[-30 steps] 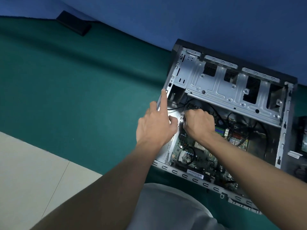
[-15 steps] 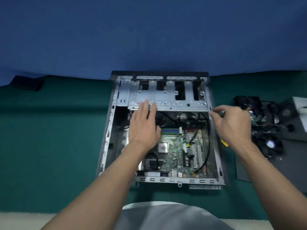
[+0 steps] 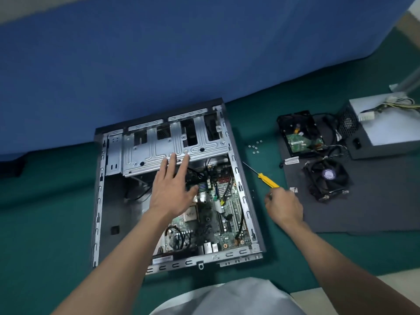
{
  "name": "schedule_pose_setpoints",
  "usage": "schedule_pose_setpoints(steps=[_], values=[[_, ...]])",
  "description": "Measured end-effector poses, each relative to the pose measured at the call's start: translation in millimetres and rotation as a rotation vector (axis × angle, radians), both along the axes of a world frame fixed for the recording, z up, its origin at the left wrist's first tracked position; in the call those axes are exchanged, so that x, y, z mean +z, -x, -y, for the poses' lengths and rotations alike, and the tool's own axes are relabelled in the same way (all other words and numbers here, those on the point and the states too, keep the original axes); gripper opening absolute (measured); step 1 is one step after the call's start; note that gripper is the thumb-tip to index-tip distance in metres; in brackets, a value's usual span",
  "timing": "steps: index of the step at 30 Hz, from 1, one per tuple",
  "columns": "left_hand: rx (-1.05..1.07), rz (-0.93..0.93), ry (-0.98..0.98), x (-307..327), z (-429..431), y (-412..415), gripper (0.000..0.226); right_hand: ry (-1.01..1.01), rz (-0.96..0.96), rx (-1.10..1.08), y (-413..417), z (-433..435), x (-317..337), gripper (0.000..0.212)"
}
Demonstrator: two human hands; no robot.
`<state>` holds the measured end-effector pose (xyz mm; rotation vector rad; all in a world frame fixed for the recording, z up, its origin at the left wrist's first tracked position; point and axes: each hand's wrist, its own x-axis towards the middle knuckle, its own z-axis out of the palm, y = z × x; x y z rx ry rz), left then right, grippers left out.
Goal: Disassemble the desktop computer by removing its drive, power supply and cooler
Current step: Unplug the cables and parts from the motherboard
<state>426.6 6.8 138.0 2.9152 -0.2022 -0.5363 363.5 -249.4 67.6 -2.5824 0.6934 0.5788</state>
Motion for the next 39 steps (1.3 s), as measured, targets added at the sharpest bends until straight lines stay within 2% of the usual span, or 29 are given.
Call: schedule_pose_setpoints(steps=[7, 10, 13, 17, 20, 21, 23, 25, 26, 30, 33, 35, 39], values=[[0.076, -0.010, 0.028, -1.6, 12.0, 7.4, 0.092, 0.056, 0.001, 0.133, -3.5, -14.4, -13.5, 0.013], [0.052, 0.041, -0.017, -4.4, 8.4, 8.8, 0.092, -0.007, 0.005, 0.122, -4.4, -14.1, -10.1, 0.010], [0.027, 0.059, 0.020, -3.0, -1.1, 6.7, 0.088, -0.194, 0.106, -0.078, -15.0, -10.6, 15.2, 0.029], [-0.004, 0.069, 0.018, 0.2, -23.4, 3.5, 0.081, -0.388, 0.416, -0.126, -30.0, 5.1, 68.0, 0.022], [0.052, 0.102, -0.024, 0.2, -52.0, 6.0, 0.081, -0.907, 0.553, -0.180, -36.9, -2.1, 121.3, 0.014], [0.059, 0.115, -0.054, -0.6, -63.5, 8.7, 0.083, -0.995, 0.579, -0.145, -39.1, -8.1, 135.6, 0.016], [0.062, 0.141, -0.117, -3.0, -88.7, 16.1, 0.085, -0.968, 0.578, 0.017, -43.8, -23.0, 152.0, 0.025], [0.067, 0.172, -0.156, -6.0, -114.9, 25.3, 0.086, -0.883, 0.496, 0.120, -47.4, -40.5, 154.8, 0.027], [0.082, 0.195, -0.166, -7.7, -127.2, 30.1, 0.085, -0.803, 0.451, 0.153, -49.4, -49.7, 151.1, 0.027], [0.147, 0.227, -0.119, -14.1, -154.2, 41.9, 0.085, -0.251, 0.373, 0.437, -56.2, -86.8, 123.6, 0.019], [0.222, 0.236, 0.060, -13.2, -155.2, 40.4, 0.082, -0.042, 0.230, 0.577, -61.4, -107.7, 103.1, 0.016], [0.311, 0.232, 0.148, -11.1, -155.3, 40.0, 0.082, 0.049, 0.150, 0.629, -65.9, -116.1, 93.0, 0.014], [0.410, 0.186, 0.163, -11.1, -153.4, 39.2, 0.078, 0.085, 0.064, 0.585, -76.1, -124.1, 77.5, 0.013]])
